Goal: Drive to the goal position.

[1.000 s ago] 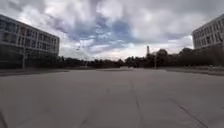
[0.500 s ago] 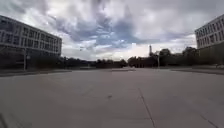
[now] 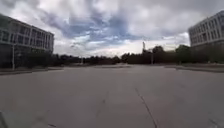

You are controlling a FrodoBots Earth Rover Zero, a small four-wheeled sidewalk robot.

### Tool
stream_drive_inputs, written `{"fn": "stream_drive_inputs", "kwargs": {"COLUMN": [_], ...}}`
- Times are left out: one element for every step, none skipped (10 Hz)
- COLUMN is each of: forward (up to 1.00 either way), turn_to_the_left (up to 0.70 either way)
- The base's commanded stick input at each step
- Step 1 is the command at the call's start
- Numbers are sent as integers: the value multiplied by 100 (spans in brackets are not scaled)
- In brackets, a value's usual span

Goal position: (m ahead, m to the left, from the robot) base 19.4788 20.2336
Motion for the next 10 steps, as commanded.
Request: {"fn": "stream_drive_inputs", "kwargs": {"forward": [100,100,100,100,100,100,100,100,100,100], "turn_to_the_left": [0,0,0,0,0,1,4,0,0,0]}}
